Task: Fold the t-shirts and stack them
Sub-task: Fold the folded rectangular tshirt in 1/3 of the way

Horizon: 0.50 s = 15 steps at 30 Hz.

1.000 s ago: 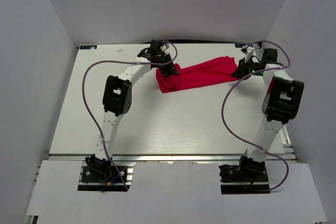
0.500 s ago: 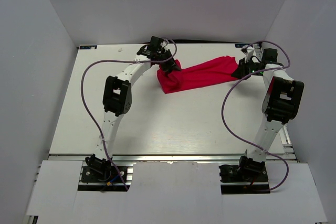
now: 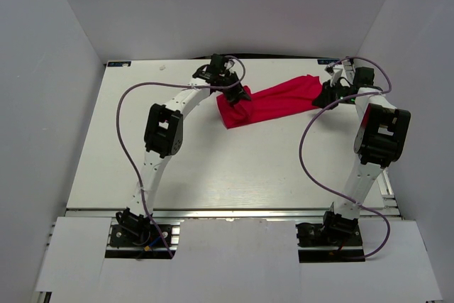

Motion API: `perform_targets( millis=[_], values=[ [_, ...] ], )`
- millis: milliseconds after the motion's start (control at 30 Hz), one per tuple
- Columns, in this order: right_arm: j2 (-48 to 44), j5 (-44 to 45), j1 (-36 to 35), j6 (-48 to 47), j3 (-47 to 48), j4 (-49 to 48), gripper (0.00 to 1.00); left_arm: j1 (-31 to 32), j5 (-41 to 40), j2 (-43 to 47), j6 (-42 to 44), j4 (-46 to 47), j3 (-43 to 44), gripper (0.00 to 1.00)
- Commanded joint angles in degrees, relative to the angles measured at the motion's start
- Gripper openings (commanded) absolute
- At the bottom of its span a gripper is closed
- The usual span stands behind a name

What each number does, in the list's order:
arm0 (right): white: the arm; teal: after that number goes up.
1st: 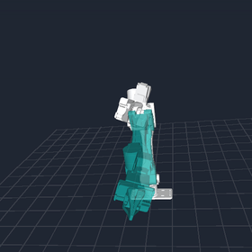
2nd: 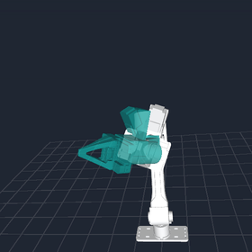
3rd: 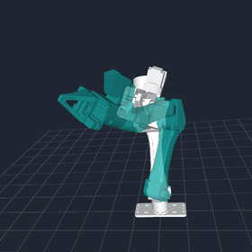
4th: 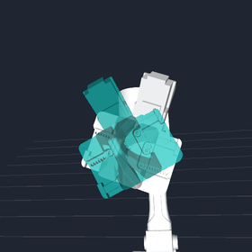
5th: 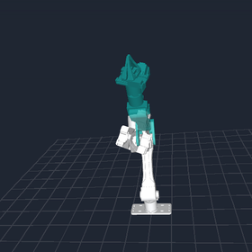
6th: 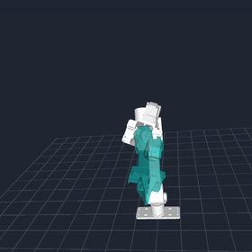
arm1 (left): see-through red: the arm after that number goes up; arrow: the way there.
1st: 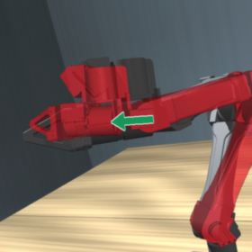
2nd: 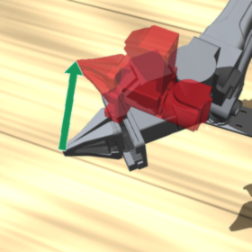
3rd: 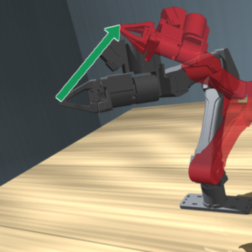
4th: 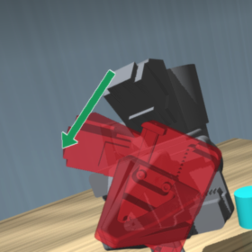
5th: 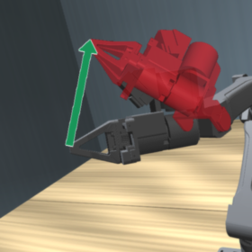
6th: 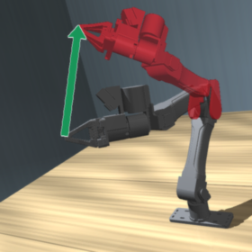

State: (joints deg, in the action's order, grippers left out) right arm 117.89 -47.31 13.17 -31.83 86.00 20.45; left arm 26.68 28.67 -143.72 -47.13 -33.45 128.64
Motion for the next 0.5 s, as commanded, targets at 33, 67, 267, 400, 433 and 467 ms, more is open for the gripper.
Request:
perform_targets(
  millis=[33,67,267,400,433,467],
  values=[
    [-2.75,-1.12,0.37,0.46,-0.48,-1.2,0.14,0.66,0.25,0.19,-2.17,2.51,1.44,0.04],
    [-2.84,-1.12,0.37,0.46,-0.65,-1.29,0.14,0.66,-0.01,0.02,-2.35,2.6,1.18,0.1],
    [-2.92,-1.12,0.37,0.46,-0.92,-1.46,0.13,0.66,-0.37,0.02,-3.49,3.48,0.21,0.35],
    [-3.1,-1.12,0.37,0.28,-1.09,-1.29,0.13,0.66,0.25,0.37,-5.07,4.18,3.62,0.98],
    [-3.1,-1.21,0.37,0.28,-1.18,-1.11,0.13,0.66,0.25,0.54,-5.68,4.62,4.51,0.98],
    [-3.19,-1.29,0.37,0.28,-1.18,-1.02,0.13,0.66,0.42,0.63,-5.95,4.88,5.47,0.98]
  ],
)
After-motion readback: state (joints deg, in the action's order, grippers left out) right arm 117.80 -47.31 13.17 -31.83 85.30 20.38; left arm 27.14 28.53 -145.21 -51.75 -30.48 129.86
